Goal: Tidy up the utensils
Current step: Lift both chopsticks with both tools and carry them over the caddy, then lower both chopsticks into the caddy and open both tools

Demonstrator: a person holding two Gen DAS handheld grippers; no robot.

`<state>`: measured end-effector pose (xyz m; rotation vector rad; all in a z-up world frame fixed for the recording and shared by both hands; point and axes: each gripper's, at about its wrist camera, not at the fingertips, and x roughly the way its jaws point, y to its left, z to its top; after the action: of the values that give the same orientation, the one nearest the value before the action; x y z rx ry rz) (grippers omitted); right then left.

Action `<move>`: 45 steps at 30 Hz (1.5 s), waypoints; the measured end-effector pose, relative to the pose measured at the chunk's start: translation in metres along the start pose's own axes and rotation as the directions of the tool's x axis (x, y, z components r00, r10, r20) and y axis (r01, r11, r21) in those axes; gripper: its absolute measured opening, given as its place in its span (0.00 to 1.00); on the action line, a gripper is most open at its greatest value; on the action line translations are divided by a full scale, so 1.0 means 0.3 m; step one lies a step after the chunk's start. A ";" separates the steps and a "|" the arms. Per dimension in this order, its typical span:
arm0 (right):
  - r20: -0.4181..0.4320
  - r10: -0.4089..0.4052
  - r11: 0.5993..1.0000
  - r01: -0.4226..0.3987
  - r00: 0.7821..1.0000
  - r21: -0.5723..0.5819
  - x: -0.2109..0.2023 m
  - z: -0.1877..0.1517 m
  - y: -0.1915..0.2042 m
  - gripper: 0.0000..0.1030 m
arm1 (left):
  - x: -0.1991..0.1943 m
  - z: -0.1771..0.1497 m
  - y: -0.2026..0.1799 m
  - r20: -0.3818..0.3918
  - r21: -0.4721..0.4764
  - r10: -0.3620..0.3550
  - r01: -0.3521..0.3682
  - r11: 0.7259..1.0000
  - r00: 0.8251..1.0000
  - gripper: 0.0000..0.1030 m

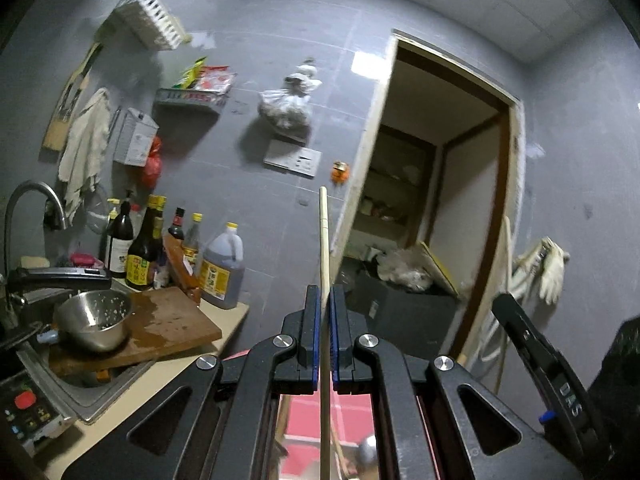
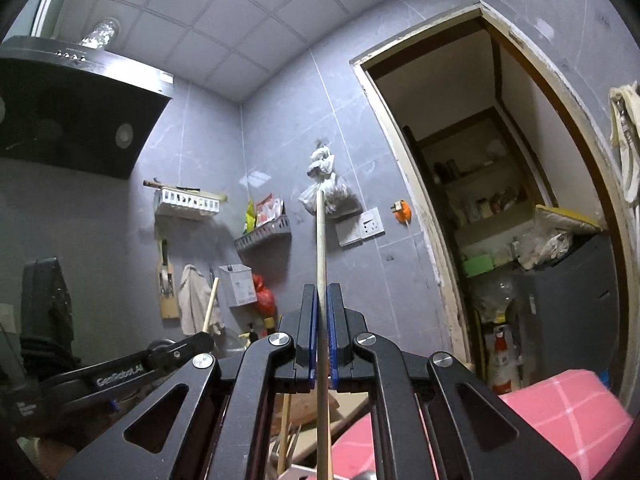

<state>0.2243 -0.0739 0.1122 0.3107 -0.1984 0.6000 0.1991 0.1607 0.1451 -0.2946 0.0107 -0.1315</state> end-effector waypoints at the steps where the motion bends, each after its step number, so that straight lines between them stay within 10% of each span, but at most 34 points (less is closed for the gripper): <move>1: -0.004 -0.005 1.000 0.005 1.000 0.006 0.016 -0.013 -0.006 0.03 | 0.016 -0.002 0.017 0.006 -0.007 0.005 -0.005 1.000 1.000 0.03; 45: -0.074 -0.095 0.992 0.089 0.993 -0.089 0.087 -0.281 -0.004 0.03 | 0.059 -0.260 0.118 0.040 0.000 0.104 -0.104 0.995 0.994 0.03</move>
<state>0.2538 -0.0322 0.0401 0.2119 -0.1335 0.5097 0.2188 0.1694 0.0602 -0.2944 -0.0140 -0.0226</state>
